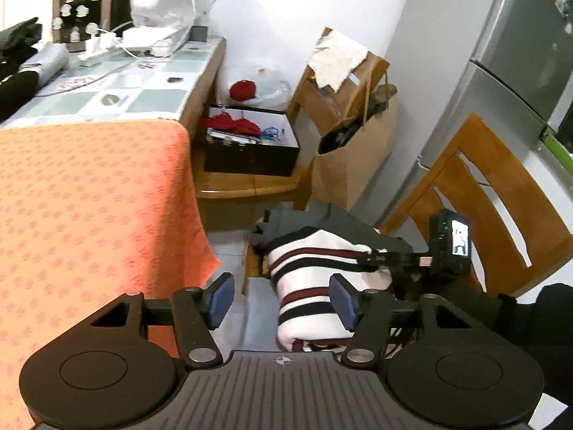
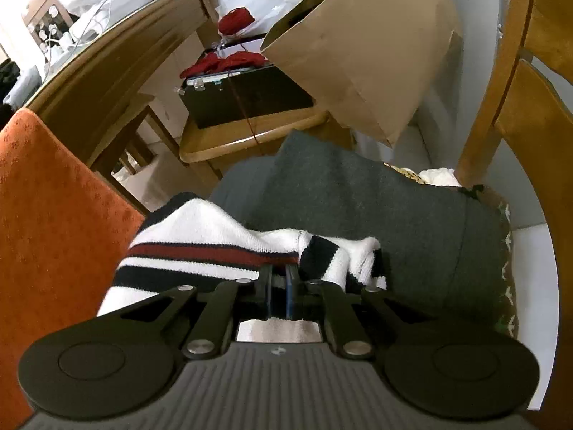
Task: Fold clothes
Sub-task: 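Lower the bundle onto the chair seat and open both tools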
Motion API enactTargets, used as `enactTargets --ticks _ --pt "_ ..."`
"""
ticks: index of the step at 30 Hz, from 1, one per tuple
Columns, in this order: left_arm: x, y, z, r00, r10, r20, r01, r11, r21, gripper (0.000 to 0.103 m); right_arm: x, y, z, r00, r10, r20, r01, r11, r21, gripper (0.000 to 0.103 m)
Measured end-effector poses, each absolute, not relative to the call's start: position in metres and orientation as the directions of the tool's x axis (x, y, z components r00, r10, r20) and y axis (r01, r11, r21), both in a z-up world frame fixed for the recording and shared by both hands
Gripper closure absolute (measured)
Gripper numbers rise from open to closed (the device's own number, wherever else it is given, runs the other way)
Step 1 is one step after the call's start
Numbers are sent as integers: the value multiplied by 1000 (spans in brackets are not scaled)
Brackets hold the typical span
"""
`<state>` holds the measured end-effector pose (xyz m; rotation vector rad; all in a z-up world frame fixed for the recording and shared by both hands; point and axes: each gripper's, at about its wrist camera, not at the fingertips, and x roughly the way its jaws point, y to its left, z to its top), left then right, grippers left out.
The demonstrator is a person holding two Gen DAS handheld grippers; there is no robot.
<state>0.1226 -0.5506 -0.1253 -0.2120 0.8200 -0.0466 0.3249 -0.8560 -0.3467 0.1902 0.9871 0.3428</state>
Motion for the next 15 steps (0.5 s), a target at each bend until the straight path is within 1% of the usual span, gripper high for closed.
enactTargets --ticks 2,4,8,10,12,14,15 --pt "116 -546 -122 688 -121 -716 -43 978 -206 37 325 -857 -348 507 356 -785 -178 934 309 87" --pt "112 -544 -118 694 -121 -710 -39 978 -205 35 316 -855 -333 515 356 -779 -187 934 303 75" --pt "104 -538 -109 712 -135 -689 -11 979 -202 28 297 -851 -305 533 357 -768 -205 934 292 67" --pt "98 -535 -105 724 -145 -675 8 979 -202 26 288 -849 -291 541 357 -761 -214 934 286 60" --pt "94 -532 -100 732 -147 -665 23 981 -191 22 278 -846 -275 553 352 -755 -217 936 277 57" --pt "89 -528 -96 741 -147 -656 35 983 -180 20 264 -842 -256 573 344 -744 -218 939 267 50" --pt "87 -527 -94 745 -147 -651 41 984 -175 19 256 -841 -246 584 341 -737 -220 940 261 45"
